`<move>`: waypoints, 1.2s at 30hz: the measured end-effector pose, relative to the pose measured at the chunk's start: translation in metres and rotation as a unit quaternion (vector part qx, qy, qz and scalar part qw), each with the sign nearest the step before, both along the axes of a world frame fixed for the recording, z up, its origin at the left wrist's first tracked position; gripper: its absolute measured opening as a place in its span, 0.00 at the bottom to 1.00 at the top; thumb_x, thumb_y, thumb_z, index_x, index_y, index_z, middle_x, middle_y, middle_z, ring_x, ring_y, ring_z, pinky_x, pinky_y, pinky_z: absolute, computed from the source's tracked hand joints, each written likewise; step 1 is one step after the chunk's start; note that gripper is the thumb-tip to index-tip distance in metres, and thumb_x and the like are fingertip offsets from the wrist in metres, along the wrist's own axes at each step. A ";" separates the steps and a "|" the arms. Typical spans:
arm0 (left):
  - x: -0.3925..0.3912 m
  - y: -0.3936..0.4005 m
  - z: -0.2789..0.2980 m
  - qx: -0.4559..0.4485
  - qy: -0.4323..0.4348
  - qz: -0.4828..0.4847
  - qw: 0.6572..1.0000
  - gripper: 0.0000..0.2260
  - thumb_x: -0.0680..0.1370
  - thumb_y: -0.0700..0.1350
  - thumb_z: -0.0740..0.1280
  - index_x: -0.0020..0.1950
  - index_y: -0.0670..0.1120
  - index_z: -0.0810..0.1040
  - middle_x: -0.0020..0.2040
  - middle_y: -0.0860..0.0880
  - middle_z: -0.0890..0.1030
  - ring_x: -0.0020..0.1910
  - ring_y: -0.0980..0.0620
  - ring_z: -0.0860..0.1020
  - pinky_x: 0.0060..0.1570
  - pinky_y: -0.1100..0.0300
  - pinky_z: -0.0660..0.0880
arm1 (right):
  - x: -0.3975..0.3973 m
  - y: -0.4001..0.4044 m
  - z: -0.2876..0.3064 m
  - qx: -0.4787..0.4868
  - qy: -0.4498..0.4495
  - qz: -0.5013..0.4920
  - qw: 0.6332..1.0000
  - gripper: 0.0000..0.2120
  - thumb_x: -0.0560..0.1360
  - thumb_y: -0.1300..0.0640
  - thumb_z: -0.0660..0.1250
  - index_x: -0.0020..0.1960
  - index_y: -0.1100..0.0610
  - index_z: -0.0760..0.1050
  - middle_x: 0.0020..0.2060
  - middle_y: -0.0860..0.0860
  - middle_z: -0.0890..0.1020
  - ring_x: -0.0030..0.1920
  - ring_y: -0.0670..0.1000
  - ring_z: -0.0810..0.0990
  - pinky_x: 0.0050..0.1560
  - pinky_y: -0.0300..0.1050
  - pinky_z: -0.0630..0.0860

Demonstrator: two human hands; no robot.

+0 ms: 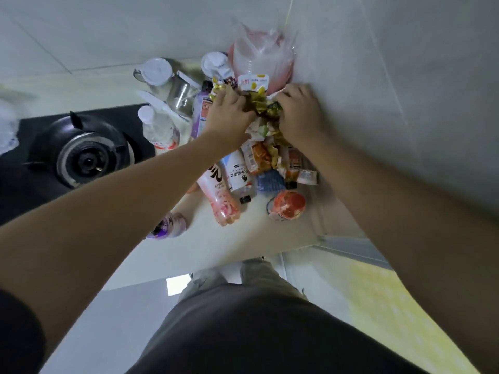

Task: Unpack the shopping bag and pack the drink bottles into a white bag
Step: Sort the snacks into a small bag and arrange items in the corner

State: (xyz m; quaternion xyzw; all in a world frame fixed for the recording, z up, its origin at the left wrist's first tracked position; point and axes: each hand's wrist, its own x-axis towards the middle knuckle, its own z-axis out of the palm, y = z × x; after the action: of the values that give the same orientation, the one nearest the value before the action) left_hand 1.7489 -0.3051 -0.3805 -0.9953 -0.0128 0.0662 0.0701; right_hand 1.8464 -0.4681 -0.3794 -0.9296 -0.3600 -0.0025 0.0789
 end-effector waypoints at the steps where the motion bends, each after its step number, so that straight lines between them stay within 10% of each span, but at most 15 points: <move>1: 0.001 -0.001 0.000 0.001 -0.008 0.002 1.000 0.18 0.77 0.56 0.72 0.66 0.55 0.79 0.69 0.43 0.74 0.74 0.41 0.66 0.77 0.41 0.55 | 0.001 0.000 -0.001 0.006 -0.005 -0.003 1.000 0.18 0.79 0.64 0.62 0.66 0.57 0.79 0.63 0.56 0.79 0.67 0.61 0.72 0.69 0.58 0.70; 9: -0.002 0.002 0.016 0.015 -0.058 -0.040 0.997 0.12 0.70 0.32 0.70 0.49 0.47 0.82 0.49 0.47 0.80 0.52 0.42 0.77 0.53 0.49 0.71 | 0.004 -0.001 0.008 0.047 -0.023 -0.009 0.999 0.13 0.81 0.62 0.62 0.62 0.59 0.81 0.55 0.54 0.82 0.59 0.60 0.74 0.55 0.55 0.75; 18: -0.026 0.025 0.071 -0.022 -0.094 0.010 0.995 0.06 0.80 0.41 0.67 0.55 0.48 0.80 0.47 0.44 0.84 0.47 0.40 0.82 0.44 0.52 0.68 | -0.021 -0.002 0.040 0.170 0.021 -0.108 0.979 0.05 0.80 0.56 0.69 0.46 0.55 0.80 0.37 0.49 0.77 0.41 0.55 0.77 0.41 0.46 0.67; 22: -0.060 0.042 0.096 -0.108 -0.101 0.058 0.987 0.06 0.82 0.45 0.65 0.55 0.46 0.79 0.51 0.39 0.82 0.52 0.35 0.81 0.42 0.51 0.68 | -0.045 0.001 0.051 0.288 0.157 -0.171 0.929 0.04 0.80 0.58 0.70 0.53 0.56 0.83 0.39 0.50 0.84 0.37 0.52 0.84 0.40 0.54 0.83; 27: -0.104 0.058 0.117 -0.278 -0.111 0.149 0.943 0.11 0.80 0.46 0.64 0.38 0.46 0.70 0.39 0.45 0.77 0.43 0.40 0.77 0.37 0.52 0.68 | -0.099 0.009 0.074 0.347 0.264 -0.203 0.876 0.06 0.82 0.59 0.69 0.58 0.59 0.79 0.47 0.58 0.85 0.30 0.49 0.84 0.32 0.48 0.80; 36: -0.191 0.077 0.134 -0.493 -0.178 0.244 0.816 0.14 0.80 0.47 0.69 0.37 0.41 0.75 0.32 0.47 0.74 0.32 0.48 0.72 0.36 0.55 0.68 | -0.191 0.039 0.108 0.406 0.278 -0.189 0.850 0.17 0.82 0.55 0.69 0.38 0.64 0.77 0.28 0.50 0.82 0.29 0.43 0.80 0.36 0.43 0.77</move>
State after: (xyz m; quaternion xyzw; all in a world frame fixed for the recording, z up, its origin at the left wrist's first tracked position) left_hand 1.5577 -0.2281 -0.2467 -0.8553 -0.2330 -0.0997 -0.4519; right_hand 1.6557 -0.4295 -0.2715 -0.8268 -0.1071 0.0954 0.5439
